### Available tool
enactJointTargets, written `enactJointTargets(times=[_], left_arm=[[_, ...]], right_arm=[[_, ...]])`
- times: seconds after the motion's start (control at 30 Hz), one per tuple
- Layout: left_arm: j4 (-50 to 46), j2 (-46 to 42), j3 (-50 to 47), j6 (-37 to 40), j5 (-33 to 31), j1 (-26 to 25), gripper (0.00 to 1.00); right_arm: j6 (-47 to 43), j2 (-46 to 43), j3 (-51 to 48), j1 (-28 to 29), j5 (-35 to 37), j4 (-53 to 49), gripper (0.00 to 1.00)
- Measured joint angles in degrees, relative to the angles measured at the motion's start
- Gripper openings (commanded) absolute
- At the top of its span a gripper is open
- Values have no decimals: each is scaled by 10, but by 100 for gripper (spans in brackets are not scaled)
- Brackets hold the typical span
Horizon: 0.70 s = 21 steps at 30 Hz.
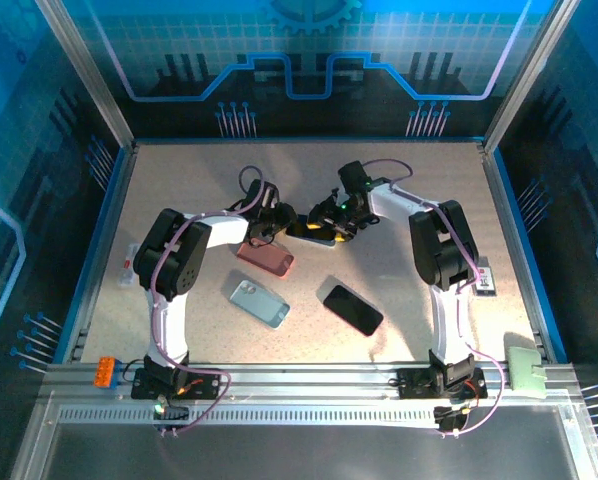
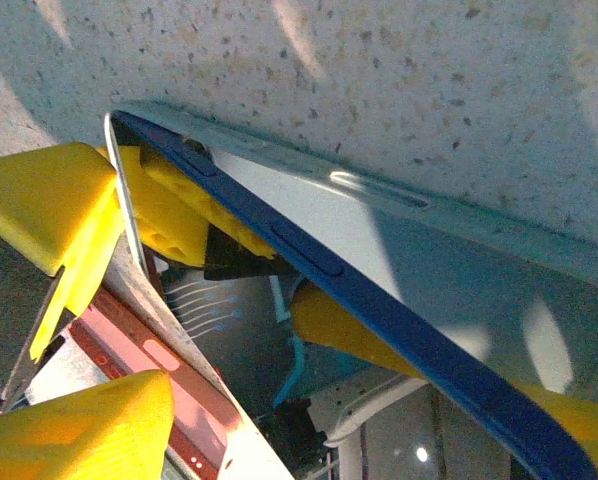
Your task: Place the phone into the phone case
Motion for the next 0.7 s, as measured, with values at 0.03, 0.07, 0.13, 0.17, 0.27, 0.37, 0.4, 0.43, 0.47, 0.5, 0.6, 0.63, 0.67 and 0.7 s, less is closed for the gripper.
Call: enactJointTargets(times=[0.03, 0.07, 0.13, 0.17, 0.27, 0.37, 0.4, 0.43, 0.47, 0.5, 0.6, 0.63, 0.67, 0.7], left_arm=[[2, 0, 0, 0, 2, 0, 31], [3, 0, 0, 0, 2, 0, 31], [5, 0, 0, -1, 4, -1, 31], [6, 0, 0, -2, 5, -2, 31], [11, 0, -1, -11, 6, -4, 31], [20, 0, -4, -15, 6, -5, 31], [21, 0, -5, -16, 6, -6, 31], [21, 0, -5, -16, 6, -7, 31], [23, 0, -5, -16, 6, -7, 31], [24, 0, -5, -17, 6, -7, 31], [26, -1, -5, -21, 6, -7, 31], [28, -1, -5, -22, 6, -8, 31], [29, -1, -6, -24, 6, -8, 31], [30, -1, -6, -26, 6, -8, 31]], right_arm=[[-2, 0, 3, 1, 3, -7, 73], [-4, 0, 5, 2, 7, -13, 74], [-6, 0, 7, 3, 10, -22, 75], [-8, 0, 7, 3, 11, -25, 76], [-12, 0, 12, 3, 16, -37, 78], [-17, 0, 18, 3, 24, -51, 85], [-18, 0, 20, 3, 26, -56, 90], [-19, 0, 23, 3, 26, -59, 92], [-22, 0, 27, 4, 28, -62, 93], [-25, 0, 29, 5, 30, -64, 93], [-27, 0, 31, 5, 34, -69, 94], [-27, 0, 31, 5, 34, -70, 94], [-27, 0, 31, 5, 35, -70, 95], [-27, 0, 32, 5, 36, -70, 95]])
